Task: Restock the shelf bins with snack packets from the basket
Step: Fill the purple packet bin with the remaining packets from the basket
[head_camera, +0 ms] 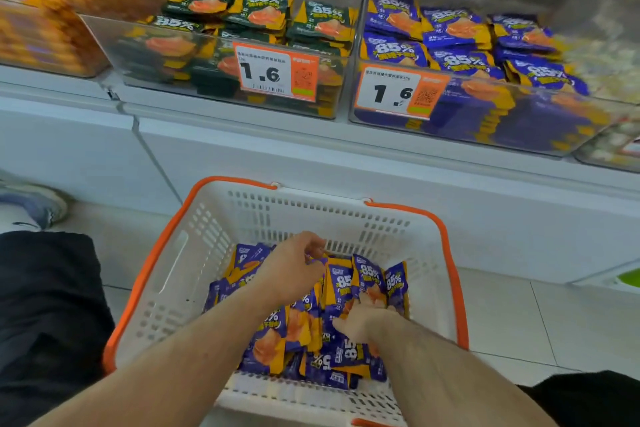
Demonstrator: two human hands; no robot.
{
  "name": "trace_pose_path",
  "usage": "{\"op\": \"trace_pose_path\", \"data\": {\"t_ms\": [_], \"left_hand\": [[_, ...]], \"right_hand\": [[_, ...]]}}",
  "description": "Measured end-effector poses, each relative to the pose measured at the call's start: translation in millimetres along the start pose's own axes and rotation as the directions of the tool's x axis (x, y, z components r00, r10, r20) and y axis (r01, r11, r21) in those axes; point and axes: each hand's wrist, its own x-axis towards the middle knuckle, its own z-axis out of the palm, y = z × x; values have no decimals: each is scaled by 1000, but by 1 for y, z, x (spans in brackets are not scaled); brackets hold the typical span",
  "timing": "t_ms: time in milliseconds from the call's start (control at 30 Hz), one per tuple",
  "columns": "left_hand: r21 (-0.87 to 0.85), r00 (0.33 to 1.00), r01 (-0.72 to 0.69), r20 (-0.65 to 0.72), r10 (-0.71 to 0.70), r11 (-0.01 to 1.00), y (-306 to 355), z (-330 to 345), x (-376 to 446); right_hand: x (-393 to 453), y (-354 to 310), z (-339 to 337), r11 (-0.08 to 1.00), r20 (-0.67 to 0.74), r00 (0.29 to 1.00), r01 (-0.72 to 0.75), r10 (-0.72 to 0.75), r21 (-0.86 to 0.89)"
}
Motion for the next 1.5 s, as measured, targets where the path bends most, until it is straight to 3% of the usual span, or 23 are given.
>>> {"op": "trace_pose_path", "data": {"t_ms": [133,200,267,300,333,400,433,467,567,633,667,733,833,933,1067,1167,1233,1300,1367,1500], "left_hand": [[-155,985,171,6,-172,973,-10,11,5],[-194,959,283,34,-282,939,-11,20,8],[-339,907,418,102,-409,843,-8,29,7],[-490,863,497,195,-465,716,-7,30,8],[-639,821,558,330,-466,529,-6,30,8],[-783,773,612,565,-290,107,-7,28,14],[-795,778,607,596,-198,-8,-7,23,15],[-813,801,581,579,-148,-38,-3,17,15],[-902,891,430,417,-182,36,17,1,15],[-954,948,262,226,-225,148,24,-6,18],[-961,970,167,119,-212,221,27,-12,17],[-937,988,12,-42,-147,349,34,-25,16],[-836,992,-105,-129,-6,538,54,-45,5],[-701,981,-195,-157,118,686,75,-56,-3],[-552,958,-284,-193,211,784,102,-64,-4],[-441,932,-353,-239,271,825,130,-76,1],[-403,868,-490,-307,390,773,152,-87,4],[-142,736,-634,-413,536,760,166,-97,13],[310,667,-523,-430,608,794,168,-105,26],[612,784,-227,-346,515,757,159,-107,42]], "right_hand": [[-11,-6,-27,990,-51,998,45,-39,137],[-38,-12,-48,986,-91,988,137,-128,94],[-69,-22,-72,980,-175,966,199,-193,20],[-81,-26,-81,975,-209,954,220,-215,1],[-89,-28,-86,971,-236,943,240,-234,-3],[-107,-30,-91,959,-293,913,270,-284,-89],[-116,-30,-90,944,-314,891,300,-328,-135],[-127,-30,-90,923,-354,852,352,-385,-154],[-158,-26,-92,876,-447,763,466,-468,-122],[-172,-16,-101,853,-528,686,494,-500,-166],[-178,-10,-109,847,-622,631,521,-463,-102],[-191,3,-130,791,-815,528,593,-239,152],[-195,14,-148,590,-847,530,675,30,443],[-196,9,-146,393,-864,500,784,60,480],[-195,2,-148,304,-897,412,845,158,441],[-206,2,-161,71,-868,427,887,253,457],[-215,12,-180,3,-859,367,919,358,394],[-225,28,-209,-69,-825,302,949,478,308],[-232,45,-240,-90,-779,279,957,562,277],[-231,58,-294,-108,-753,440,887,490,448]]}}
